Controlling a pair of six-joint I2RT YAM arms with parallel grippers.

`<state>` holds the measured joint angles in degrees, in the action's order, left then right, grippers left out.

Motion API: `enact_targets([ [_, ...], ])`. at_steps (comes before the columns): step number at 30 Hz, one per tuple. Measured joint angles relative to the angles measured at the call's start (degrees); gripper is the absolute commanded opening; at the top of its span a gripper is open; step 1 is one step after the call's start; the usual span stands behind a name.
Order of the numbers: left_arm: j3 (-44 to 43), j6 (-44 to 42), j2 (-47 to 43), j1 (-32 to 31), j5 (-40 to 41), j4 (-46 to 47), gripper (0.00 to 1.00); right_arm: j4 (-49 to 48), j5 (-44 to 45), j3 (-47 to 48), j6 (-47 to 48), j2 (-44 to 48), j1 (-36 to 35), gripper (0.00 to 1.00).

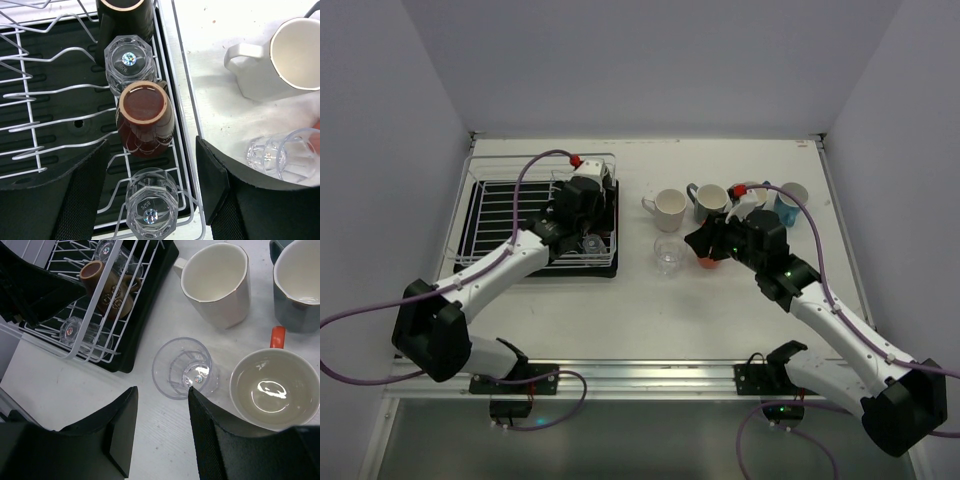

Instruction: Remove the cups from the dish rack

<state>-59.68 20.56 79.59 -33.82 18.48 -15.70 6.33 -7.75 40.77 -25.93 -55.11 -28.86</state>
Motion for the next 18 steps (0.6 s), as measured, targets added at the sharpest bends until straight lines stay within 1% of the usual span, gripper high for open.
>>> enact_targets([
  [3,-0.5,-0.2,0.5,0.0,0.9,0.0,0.72,-0.1,-0.4,0.0,0.0,0.0,0.0,0.48],
  [7,-3.7,-0.2,3.4,0.0,3.0,0.0,0.71,-0.4,-0.8,0.0,0.0,-0.1,0.0,0.48],
  [10,-5.4,-0.2,5.5,0.1,3.9,0.2,0.69,-0.4,-0.8,0.0,0.0,-0.1,0.0,0.48],
  [13,-5.7,0.0,7.1,0.3,4.3,0.2,0.66,-0.5,-0.8,0.0,0.0,-0.2,0.0,0.48],
  [18,-5.7,0.9,8.7,1.0,4.5,0.1,0.64,-0.9,-0.8,0.0,0.0,-0.7,0.0,0.48],
])
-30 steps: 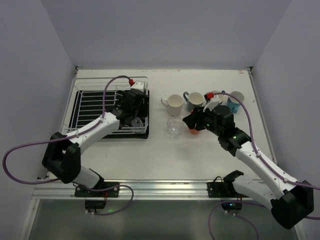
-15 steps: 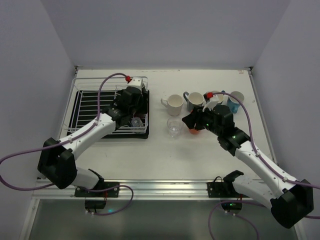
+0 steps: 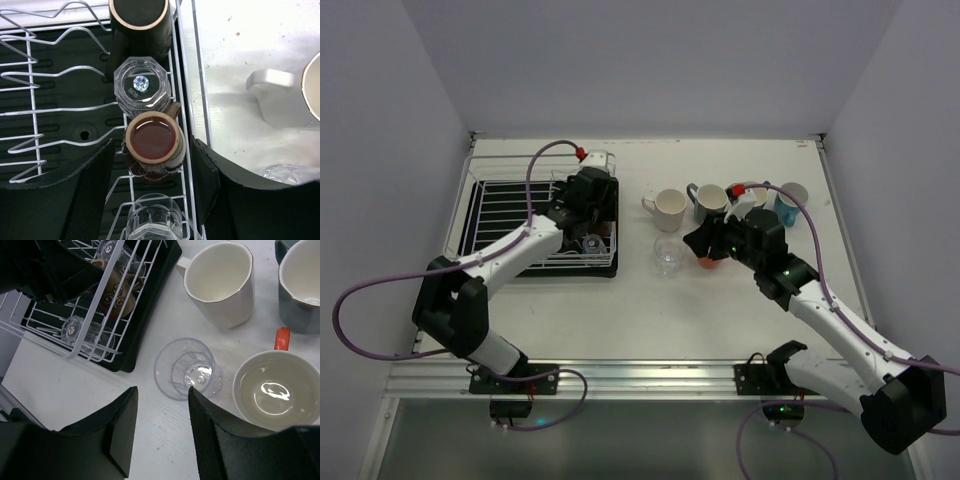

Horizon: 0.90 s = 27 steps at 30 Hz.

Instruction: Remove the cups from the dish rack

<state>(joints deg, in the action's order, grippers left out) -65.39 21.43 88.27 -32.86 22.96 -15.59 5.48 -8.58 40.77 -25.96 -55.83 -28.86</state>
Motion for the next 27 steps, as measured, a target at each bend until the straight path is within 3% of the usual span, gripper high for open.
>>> enact_targets([
  [15,0.2,0.9,2.8,2.1,-2.2,1.5,0.63,0.0,-0.2,0.0,0.0,-0.2,0.0,0.48],
  [18,0.5,1.5,2.8,2.1,-2.8,1.9,0.52,0.0,-0.2,0.0,0.0,-0.3,-0.1,0.48],
  [22,0.6,1.6,2.8,2.1,-3.0,2.3,0.25,-0.1,-0.2,0.0,0.0,-0.4,-0.1,0.48],
  [27,1.2,1.6,2.4,2.1,-3.0,2.7,0.13,-0.1,-0.2,0.0,0.0,-0.4,-0.1,0.48],
])
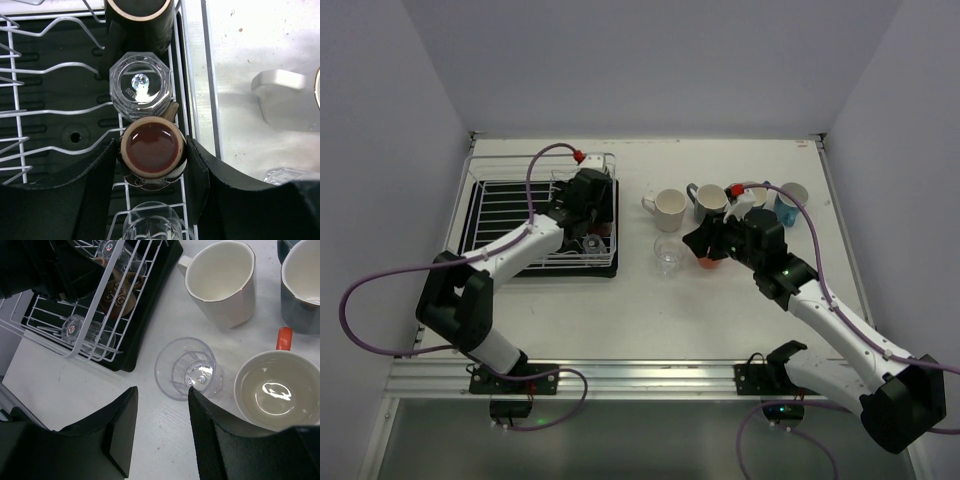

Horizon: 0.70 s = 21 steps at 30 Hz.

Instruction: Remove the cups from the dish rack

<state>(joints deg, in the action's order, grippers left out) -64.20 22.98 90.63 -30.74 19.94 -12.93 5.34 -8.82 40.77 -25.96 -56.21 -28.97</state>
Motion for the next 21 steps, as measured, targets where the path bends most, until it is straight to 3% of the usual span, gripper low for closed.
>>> enact_targets([
  [12,3.8,0.0,-9.3,0.0,-0.2,-1.8,0.03,0.0,-0.3,0.2,-1.3,0.4,-2.4,0.49],
  [16,3.8,0.0,-11.6,0.0,-0.1,-2.1,0.01,-0.6,-0.8,1.1,-2.7,0.3,-5.0,0.54],
  [21,3.8,0.0,-14.5,0.0,0.3,-2.8,0.0,-6.8,-3.1,2.6,-6.5,-1.7,-9.5,0.69],
])
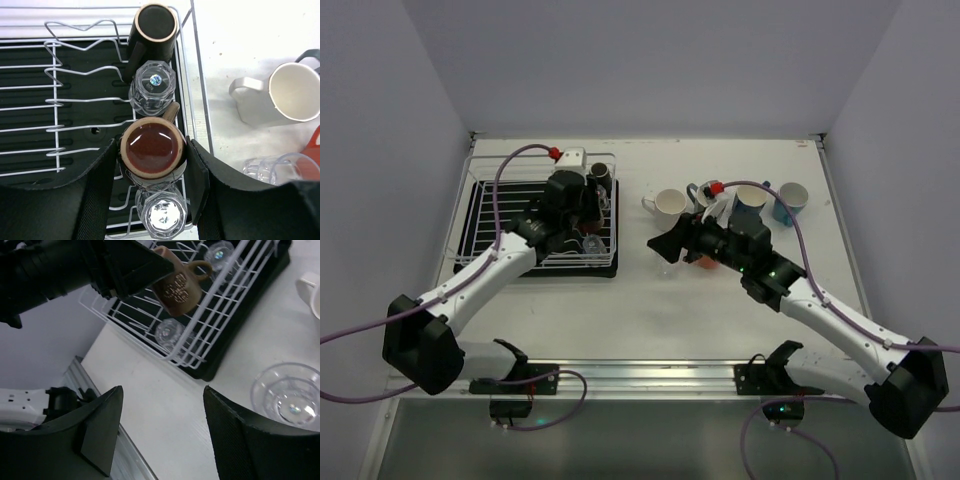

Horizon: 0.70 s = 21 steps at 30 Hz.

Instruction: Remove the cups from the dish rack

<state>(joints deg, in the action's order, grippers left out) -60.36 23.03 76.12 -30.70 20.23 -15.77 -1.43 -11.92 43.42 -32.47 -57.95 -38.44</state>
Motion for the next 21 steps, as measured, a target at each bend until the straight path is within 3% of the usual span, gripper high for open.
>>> enact_targets([
  [5,0.0,0.5,-4.3,0.2,-0.5,-0.2,0.0,-10.2,-4.4,0.3,-5.6,-4.7,-1.3,0.77],
  [15,0.3,4.8,-16.8,0.3,-6.0,0.5,0.0,-27.6,-11.1,0.4,-15.1,-15.2,-1.5,0.77],
  [21,5.2,11.3,-23.3,0.3,-14.6,7.4,0.0,-34.3,-13.6,1.0,-18.3,-19.6,-3.2,0.77],
])
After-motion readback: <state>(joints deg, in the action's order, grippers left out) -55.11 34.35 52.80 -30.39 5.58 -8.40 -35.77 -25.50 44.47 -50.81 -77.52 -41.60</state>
